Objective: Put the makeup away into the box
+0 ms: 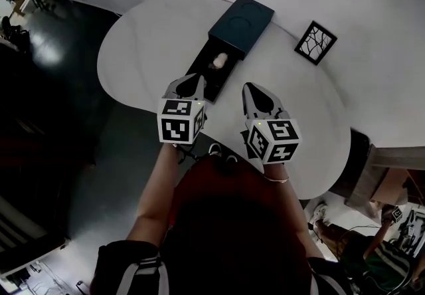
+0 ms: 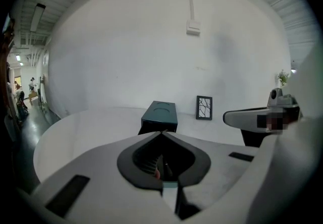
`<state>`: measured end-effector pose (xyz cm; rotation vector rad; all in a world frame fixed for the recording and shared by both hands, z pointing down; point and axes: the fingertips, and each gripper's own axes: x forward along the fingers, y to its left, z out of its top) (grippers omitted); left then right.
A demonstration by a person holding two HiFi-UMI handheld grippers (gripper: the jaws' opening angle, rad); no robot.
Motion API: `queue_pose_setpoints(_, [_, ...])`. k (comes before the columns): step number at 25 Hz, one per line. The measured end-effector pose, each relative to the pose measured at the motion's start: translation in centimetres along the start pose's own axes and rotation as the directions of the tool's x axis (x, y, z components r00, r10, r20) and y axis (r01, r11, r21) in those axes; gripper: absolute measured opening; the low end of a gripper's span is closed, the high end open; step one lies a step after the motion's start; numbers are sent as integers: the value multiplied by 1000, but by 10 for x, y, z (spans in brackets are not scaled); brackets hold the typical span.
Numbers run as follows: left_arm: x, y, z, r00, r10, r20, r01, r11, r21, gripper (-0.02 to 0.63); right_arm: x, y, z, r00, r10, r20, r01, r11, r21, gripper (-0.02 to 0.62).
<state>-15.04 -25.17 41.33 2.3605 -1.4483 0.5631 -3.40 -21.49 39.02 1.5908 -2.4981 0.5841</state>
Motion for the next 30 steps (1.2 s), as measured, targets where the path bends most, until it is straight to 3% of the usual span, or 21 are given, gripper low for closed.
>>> queue_pose_setpoints(11, [-57,-11,-1,996,49,80,-43,996,-73,22,-22,16,2,999,47,16,-47,998,-43,14])
queue_pose_setpoints(30, [-102,-26,-3,982,106,157,-91,991,-100,23,-45,31,0,993,110,36,-107,992,-63,14])
